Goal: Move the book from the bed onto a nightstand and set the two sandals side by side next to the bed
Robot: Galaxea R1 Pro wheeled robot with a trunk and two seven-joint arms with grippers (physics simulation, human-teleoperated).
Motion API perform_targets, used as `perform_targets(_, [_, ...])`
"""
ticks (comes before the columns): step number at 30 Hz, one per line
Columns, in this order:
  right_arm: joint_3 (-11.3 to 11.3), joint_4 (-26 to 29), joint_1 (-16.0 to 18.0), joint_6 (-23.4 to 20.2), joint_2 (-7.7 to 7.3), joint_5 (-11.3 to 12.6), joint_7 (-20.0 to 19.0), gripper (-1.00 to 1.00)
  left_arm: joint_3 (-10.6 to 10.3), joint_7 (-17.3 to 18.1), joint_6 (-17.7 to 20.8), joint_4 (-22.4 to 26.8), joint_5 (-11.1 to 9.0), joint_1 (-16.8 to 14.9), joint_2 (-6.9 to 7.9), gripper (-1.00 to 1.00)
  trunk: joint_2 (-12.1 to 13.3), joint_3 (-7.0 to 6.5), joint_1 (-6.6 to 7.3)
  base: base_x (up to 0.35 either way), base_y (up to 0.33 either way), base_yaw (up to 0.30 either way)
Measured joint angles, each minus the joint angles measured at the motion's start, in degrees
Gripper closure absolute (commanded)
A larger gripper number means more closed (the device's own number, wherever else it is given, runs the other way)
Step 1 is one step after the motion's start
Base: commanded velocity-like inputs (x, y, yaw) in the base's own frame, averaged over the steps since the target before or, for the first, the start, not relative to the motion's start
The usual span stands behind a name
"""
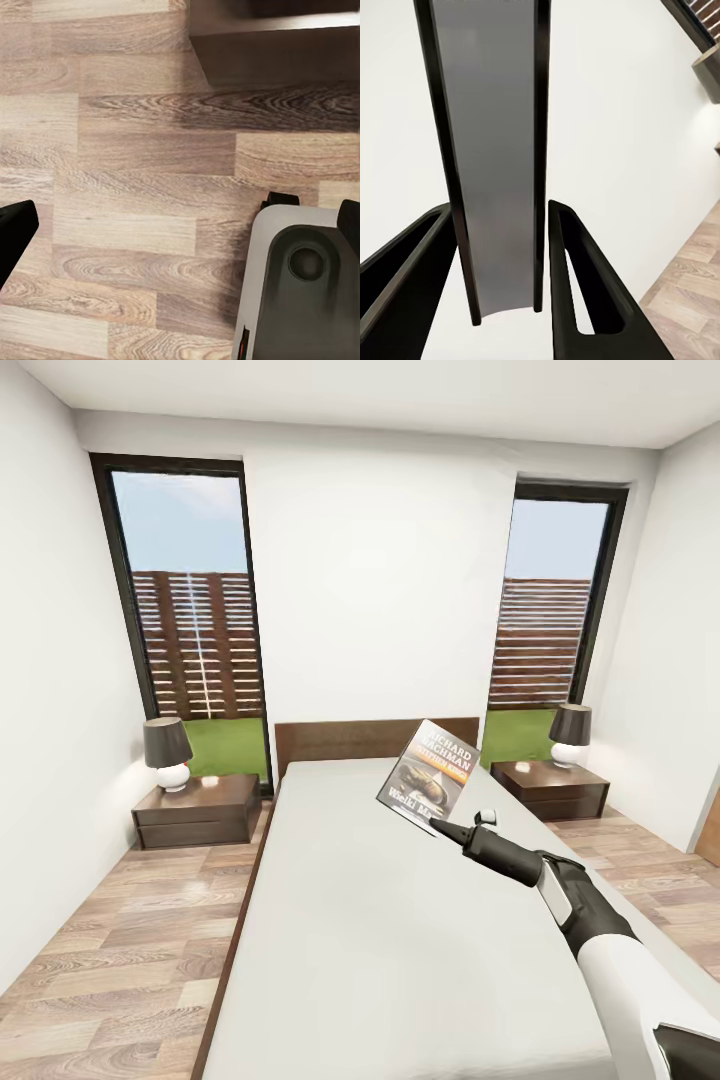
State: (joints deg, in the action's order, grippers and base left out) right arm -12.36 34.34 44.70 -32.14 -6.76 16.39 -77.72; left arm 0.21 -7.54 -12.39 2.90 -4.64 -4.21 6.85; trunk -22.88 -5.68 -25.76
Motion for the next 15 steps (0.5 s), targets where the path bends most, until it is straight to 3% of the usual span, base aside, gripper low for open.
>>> perform_targets(15, [-0.07, -0.08, -0.61, -0.08, 0.11, 0.15, 0.4, 1.0, -0.14, -0.04, -0.04, 0.05, 0.1, -0.02, -0.07, -1.0, 0.0, 0.0, 0.0, 0.0, 0.0, 0.0])
